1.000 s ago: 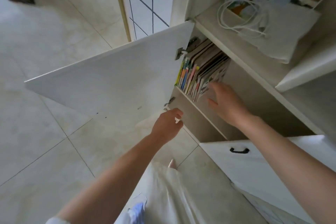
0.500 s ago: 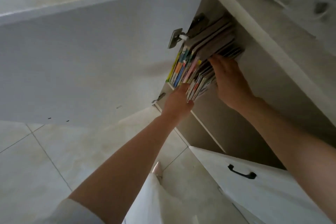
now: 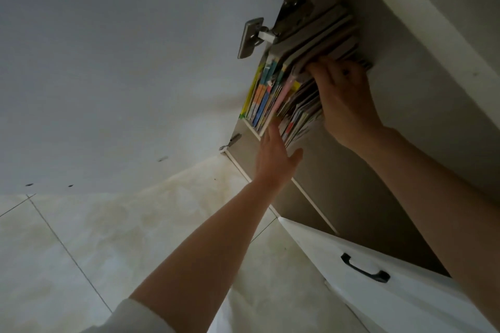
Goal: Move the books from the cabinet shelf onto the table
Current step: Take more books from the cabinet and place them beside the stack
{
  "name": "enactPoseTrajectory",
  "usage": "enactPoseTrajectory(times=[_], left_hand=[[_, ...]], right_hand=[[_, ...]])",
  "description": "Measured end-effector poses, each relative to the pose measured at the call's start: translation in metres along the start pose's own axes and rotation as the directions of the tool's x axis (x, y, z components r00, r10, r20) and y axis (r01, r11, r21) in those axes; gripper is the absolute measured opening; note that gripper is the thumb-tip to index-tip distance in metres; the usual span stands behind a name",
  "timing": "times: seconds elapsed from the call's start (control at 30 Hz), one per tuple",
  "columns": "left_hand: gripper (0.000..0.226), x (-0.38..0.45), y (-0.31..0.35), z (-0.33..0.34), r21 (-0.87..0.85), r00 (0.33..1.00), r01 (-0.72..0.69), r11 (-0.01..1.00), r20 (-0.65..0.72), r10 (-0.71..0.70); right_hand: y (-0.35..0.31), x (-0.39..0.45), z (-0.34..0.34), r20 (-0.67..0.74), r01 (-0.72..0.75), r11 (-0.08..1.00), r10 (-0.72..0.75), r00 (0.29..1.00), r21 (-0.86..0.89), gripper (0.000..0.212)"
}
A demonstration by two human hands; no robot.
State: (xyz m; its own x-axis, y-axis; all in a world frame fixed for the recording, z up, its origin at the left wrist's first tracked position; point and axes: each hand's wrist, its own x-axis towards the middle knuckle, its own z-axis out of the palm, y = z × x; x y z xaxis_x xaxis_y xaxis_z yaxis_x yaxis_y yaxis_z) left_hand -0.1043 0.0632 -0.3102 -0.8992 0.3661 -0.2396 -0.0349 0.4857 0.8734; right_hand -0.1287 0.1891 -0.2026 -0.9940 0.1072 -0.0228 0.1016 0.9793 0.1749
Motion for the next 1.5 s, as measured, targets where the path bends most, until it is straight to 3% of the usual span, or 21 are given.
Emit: enactPoseTrajectory(times=[0.2,0.4,0.53,0.67,0.77,0.87,0.97,1.07,1.23,1.5], left_hand=[[0.065,-0.001,-0.003,0.014,-0.016,0.992,0.001,1.000,-0.127,-0.003],[0.075,0.003,-0.008,0.018,0.110,0.979,-0.075,0.991,-0.183,0.094],[0.075,0.006,-0.011,0.020,0.146,0.962,-0.123,0.982,-0.227,0.154],[0.074,0.010,-0.010,0.022,0.123,0.952,-0.148,0.981,-0.250,0.175],[0.072,0.014,-0.004,0.026,0.034,0.958,-0.129,0.991,-0.253,0.133],[0.073,0.014,-0.007,0.034,-0.014,0.968,-0.090,0.996,-0.237,0.084],[0.072,0.016,-0.015,0.043,0.018,0.977,-0.089,0.996,-0.192,0.091],[0.070,0.020,-0.017,0.048,0.049,0.979,-0.103,0.993,-0.171,0.110],[0.062,0.025,-0.019,0.048,0.069,0.971,-0.139,0.988,-0.189,0.150],[0.052,0.000,-0.028,0.025,0.101,0.956,-0.229,0.968,-0.163,0.243]], right_hand=[[0.004,-0.011,0.002,-0.010,-0.018,0.999,0.018,1.000,0.032,0.068],[0.008,-0.018,0.008,-0.037,-0.042,0.987,0.049,0.998,0.156,0.057],[0.008,-0.021,0.016,-0.004,-0.044,0.957,0.047,0.999,0.286,0.064],[0.011,-0.019,0.021,-0.016,-0.021,0.954,0.027,1.000,0.298,0.078],[0.011,-0.021,0.026,-0.031,-0.004,0.942,0.015,0.999,0.337,0.087],[0.014,-0.028,0.033,-0.075,-0.054,0.891,0.099,0.992,0.451,0.085],[0.018,-0.031,0.038,-0.068,0.001,0.938,0.024,0.997,0.346,0.072],[0.019,-0.028,0.039,0.029,0.021,0.974,-0.029,0.999,0.224,0.071],[0.018,-0.027,0.037,0.001,0.022,0.974,-0.023,1.000,0.224,0.053],[0.007,-0.046,0.023,0.009,-0.014,0.941,0.012,1.000,0.339,0.054]])
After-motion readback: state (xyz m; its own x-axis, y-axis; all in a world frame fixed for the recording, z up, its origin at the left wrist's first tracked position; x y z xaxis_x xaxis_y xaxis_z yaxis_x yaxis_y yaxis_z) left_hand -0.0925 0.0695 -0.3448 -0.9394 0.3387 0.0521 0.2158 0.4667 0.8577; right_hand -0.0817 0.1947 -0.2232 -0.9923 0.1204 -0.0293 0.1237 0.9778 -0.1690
